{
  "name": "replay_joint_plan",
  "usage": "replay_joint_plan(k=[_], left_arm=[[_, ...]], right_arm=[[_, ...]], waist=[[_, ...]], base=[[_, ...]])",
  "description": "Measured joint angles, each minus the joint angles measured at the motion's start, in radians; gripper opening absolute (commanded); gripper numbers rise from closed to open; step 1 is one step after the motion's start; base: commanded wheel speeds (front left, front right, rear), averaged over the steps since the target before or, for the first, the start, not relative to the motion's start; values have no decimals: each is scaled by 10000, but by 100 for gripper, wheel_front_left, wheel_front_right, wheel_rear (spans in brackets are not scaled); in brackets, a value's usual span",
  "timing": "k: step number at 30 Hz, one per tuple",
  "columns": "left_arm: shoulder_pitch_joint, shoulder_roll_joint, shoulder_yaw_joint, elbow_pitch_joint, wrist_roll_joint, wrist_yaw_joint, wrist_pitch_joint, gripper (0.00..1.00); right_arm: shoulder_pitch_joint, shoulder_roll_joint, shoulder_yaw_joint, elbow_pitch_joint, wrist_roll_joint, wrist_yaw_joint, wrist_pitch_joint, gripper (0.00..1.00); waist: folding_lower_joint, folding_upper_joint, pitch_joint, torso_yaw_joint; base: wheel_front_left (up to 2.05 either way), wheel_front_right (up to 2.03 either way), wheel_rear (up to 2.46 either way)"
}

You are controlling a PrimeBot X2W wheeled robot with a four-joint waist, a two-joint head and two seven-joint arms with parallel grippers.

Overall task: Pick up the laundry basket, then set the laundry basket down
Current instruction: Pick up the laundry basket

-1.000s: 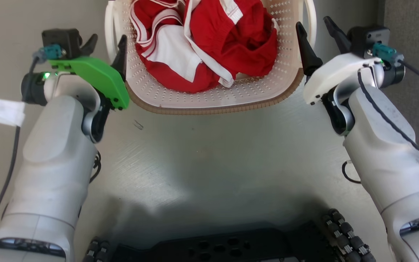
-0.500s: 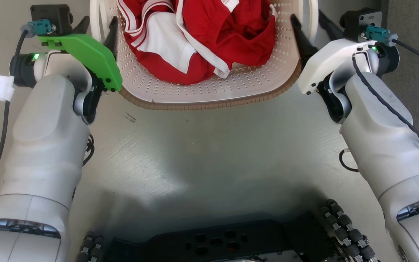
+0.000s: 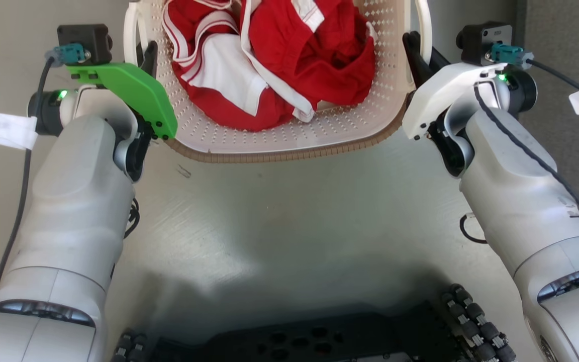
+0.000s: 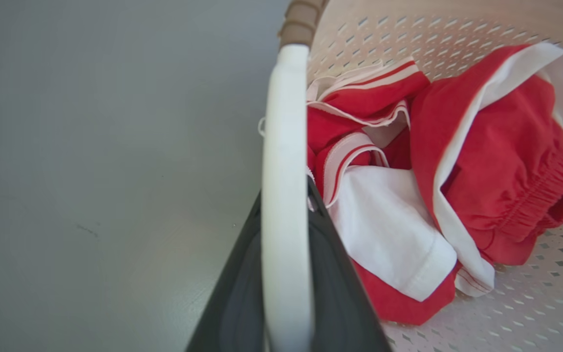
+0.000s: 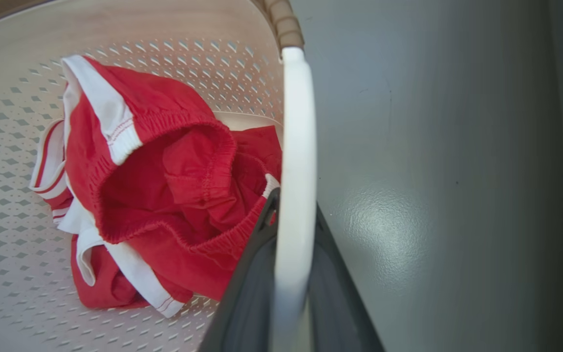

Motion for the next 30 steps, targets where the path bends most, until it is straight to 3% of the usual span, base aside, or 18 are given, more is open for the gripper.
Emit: replay_joint_plan(k=[21, 30], left_arm=[[819, -332, -236, 1361, -378, -79, -301, 0], [1510, -506, -259, 1812, -779, -123, 144, 0]], right_arm=[[561, 274, 115, 1547, 531, 274, -71, 0], [1220, 357, 307, 2025, 947, 362, 305, 0]], waist=[[0, 0, -2226, -147], [0, 0, -3480, -144]], base=[[0, 0, 0], [0, 0, 0]])
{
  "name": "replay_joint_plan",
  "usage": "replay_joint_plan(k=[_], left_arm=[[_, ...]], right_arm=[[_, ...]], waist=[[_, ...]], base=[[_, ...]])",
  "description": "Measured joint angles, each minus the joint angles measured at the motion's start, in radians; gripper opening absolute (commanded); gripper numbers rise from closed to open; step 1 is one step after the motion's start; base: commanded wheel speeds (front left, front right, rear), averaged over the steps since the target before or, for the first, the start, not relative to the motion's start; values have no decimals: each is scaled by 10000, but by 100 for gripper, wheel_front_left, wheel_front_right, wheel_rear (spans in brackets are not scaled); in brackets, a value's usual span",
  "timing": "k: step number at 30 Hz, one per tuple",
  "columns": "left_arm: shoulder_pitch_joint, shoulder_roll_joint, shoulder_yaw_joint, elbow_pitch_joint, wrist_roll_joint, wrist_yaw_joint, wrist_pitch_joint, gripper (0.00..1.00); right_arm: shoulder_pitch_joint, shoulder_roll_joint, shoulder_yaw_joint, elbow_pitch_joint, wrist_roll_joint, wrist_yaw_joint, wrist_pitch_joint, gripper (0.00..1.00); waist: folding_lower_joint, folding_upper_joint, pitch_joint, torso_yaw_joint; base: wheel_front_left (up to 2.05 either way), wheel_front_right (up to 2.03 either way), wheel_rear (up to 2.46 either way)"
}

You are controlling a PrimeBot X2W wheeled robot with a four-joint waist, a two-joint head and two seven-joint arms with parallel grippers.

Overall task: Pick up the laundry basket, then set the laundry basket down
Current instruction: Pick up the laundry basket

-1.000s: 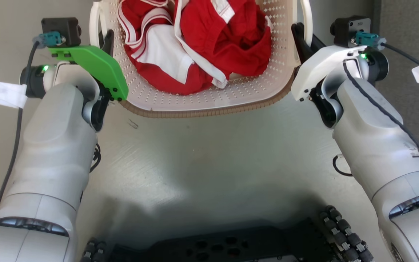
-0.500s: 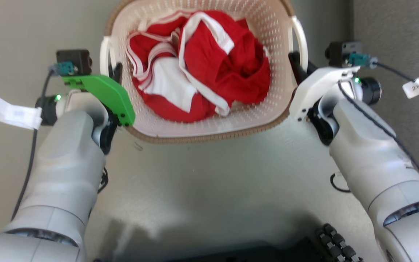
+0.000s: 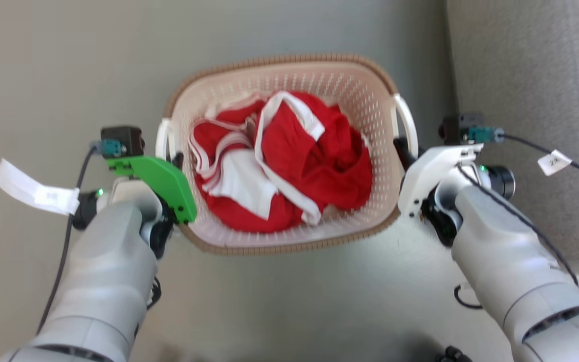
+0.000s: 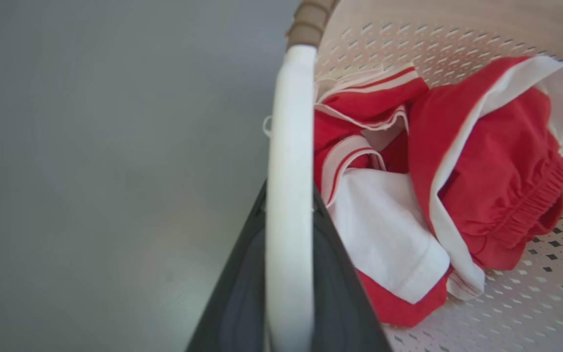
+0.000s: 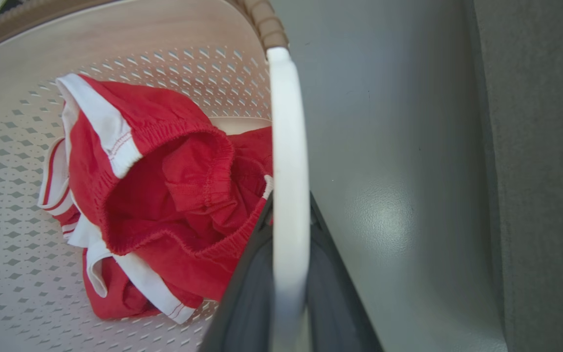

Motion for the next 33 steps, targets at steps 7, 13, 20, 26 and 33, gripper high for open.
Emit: replay_joint_plan(k=[7, 13, 20, 26, 33], left_arm=[[687, -29, -19, 121, -405, -4, 575, 0], [1294, -36, -59, 155, -698, -10, 1093, 0], [2065, -35, -242, 144, -1185, -10, 1778, 0], [2511, -29, -405, 150, -1363, -10, 2159, 0], [2923, -13, -451, 153, -1593, -10, 2366, 0]], right_arm=[[617, 36, 205, 86, 307, 33, 593, 0], [1164, 59, 428, 128, 623, 81, 1114, 0], [1886, 59, 725, 115, 1043, 86, 1850, 0], [2393, 56, 968, 86, 1344, 84, 2255, 0], [2788, 40, 1210, -19, 1505, 73, 2522, 0]], waist=[[0, 0, -1003, 22], [0, 0, -1867, 22], [-1, 0, -3025, 9], [-1, 0, -3893, 15], [-1, 0, -4757, 18]], base=[[0, 0, 0], [0, 0, 0], [0, 0, 0], [0, 0, 0], [0, 0, 0]])
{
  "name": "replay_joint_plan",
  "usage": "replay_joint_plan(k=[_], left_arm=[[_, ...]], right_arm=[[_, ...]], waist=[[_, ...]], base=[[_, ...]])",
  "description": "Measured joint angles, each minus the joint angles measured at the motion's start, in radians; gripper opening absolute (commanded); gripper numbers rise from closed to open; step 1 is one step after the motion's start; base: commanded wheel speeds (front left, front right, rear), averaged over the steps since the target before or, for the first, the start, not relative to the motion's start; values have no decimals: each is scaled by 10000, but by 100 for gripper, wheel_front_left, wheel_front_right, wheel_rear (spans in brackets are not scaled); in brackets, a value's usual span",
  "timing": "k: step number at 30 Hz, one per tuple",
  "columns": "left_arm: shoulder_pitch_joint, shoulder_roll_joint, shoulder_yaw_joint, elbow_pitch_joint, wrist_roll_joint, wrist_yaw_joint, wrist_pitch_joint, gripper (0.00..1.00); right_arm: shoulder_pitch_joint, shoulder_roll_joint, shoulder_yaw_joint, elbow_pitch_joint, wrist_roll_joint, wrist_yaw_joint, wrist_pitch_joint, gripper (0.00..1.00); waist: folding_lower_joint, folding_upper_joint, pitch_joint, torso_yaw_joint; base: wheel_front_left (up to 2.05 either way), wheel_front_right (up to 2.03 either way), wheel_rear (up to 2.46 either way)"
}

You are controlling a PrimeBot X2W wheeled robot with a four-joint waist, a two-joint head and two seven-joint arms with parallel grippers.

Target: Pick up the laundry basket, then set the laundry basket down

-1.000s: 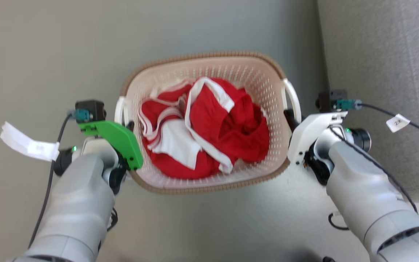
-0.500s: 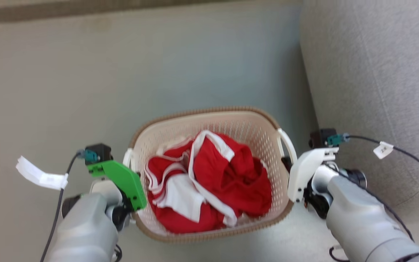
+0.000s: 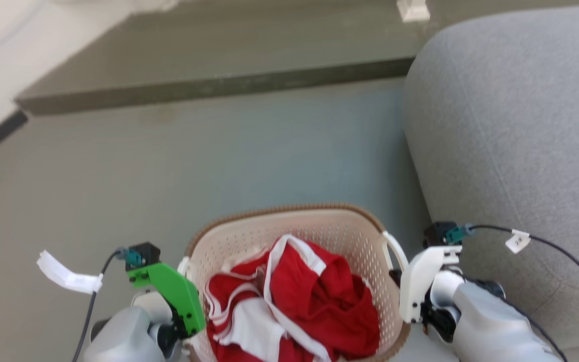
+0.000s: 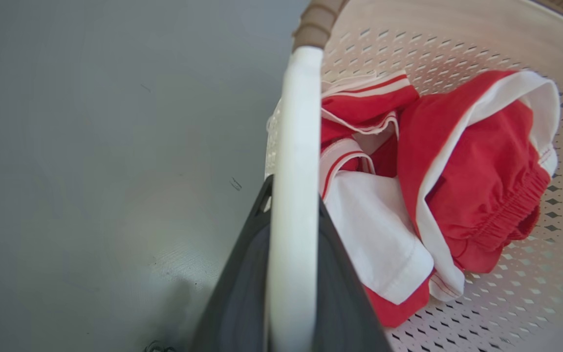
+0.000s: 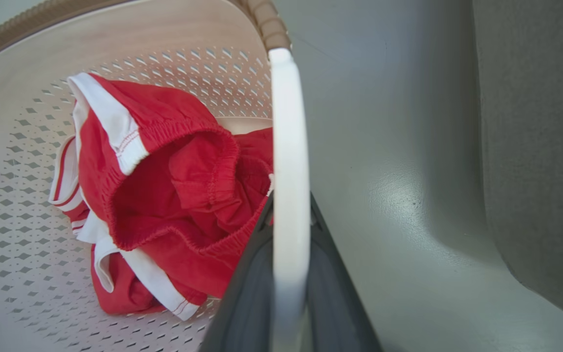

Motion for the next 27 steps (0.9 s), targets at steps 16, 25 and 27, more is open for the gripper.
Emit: replay_joint_plan(k=[16, 25, 27], left_arm=[[415, 48, -61, 69, -186, 0, 345, 0], [830, 40, -163, 82, -372, 0, 616, 0], [892, 40, -186, 92, -441, 0, 631, 0]], right_arm=[[354, -38, 422, -251, 385, -13, 585, 0], [715, -35, 476, -134, 545, -13, 759, 0], [741, -25, 489, -94, 593, -12, 763, 0]], waist=[[0, 0, -1580, -217], [0, 0, -1759, -251], [0, 0, -1788, -250]], base=[[0, 0, 0], [0, 0, 0], [0, 0, 0]])
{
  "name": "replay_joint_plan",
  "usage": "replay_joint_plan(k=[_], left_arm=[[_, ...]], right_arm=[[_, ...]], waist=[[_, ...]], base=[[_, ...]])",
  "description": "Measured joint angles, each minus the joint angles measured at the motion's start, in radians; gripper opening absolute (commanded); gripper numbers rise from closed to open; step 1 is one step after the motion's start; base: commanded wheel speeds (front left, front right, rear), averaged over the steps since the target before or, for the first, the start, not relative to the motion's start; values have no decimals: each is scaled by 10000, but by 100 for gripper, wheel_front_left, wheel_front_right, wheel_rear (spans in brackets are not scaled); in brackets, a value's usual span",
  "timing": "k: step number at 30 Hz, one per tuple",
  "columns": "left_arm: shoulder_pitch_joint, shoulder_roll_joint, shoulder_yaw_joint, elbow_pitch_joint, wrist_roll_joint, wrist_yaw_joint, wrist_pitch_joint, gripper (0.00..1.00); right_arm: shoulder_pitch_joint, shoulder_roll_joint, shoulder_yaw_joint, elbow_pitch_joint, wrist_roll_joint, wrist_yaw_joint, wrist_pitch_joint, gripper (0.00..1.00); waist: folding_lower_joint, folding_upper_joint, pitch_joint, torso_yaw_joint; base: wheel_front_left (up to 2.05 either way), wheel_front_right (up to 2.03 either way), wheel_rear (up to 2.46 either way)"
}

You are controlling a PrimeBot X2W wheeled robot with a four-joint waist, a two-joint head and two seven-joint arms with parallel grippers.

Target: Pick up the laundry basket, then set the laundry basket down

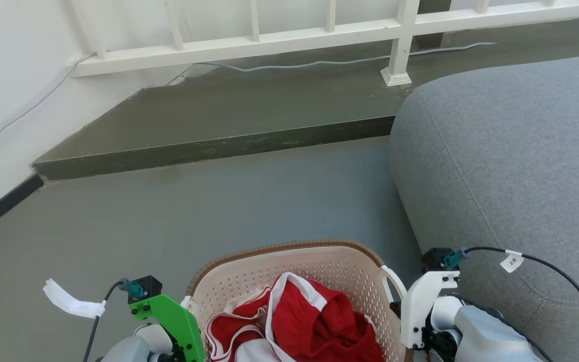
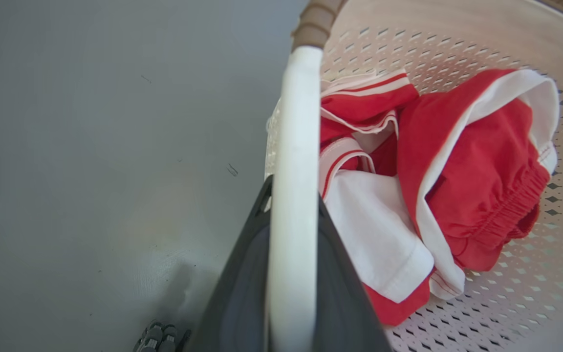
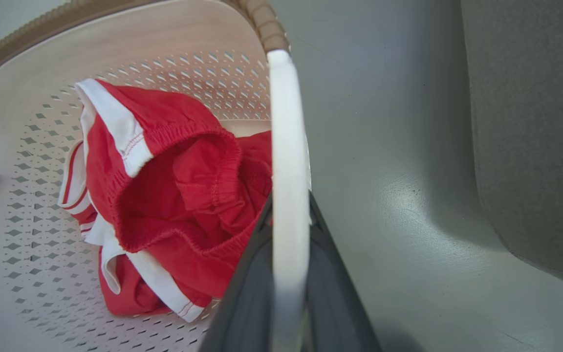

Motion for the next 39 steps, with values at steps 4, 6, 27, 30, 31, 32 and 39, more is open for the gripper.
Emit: replay_joint_plan(k=[4, 6, 27, 30, 31, 32, 39], left_arm=[[3, 0, 0, 12, -88, 2, 0, 0], [3, 0, 0, 15, -88, 0, 4, 0], [3, 4, -42, 56, -178, 0, 15, 0], [3, 4, -48, 59, -198, 2, 17, 0], [3, 4, -54, 61, -217, 0, 17, 0], [3, 4, -58, 61, -249, 0, 17, 0], [3, 6, -98, 59, -259, 2, 13, 0]], right_arm=[[-1, 0, 2, 0, 19, 0, 10, 0], [-1, 0, 8, 0, 23, 0, 12, 0], [-4, -2, 140, 8, 351, -75, 50, 0], [-6, -2, 150, 13, 374, -77, 50, 0], [-8, -2, 161, 13, 374, -77, 50, 0], [-9, -2, 173, 17, 374, -79, 50, 0], [-14, -2, 217, 35, 401, -81, 36, 0]], waist=[[0, 0, -38, 0], [0, 0, -48, -2], [1, 0, 21, 20], [1, 0, 34, 37], [0, 0, 38, 42], [0, 0, 41, 47], [0, 0, 75, 66]], base=[[0, 0, 0], [0, 0, 0], [0, 0, 0], [0, 0, 0], [0, 0, 0], [0, 0, 0], [0, 0, 0]])
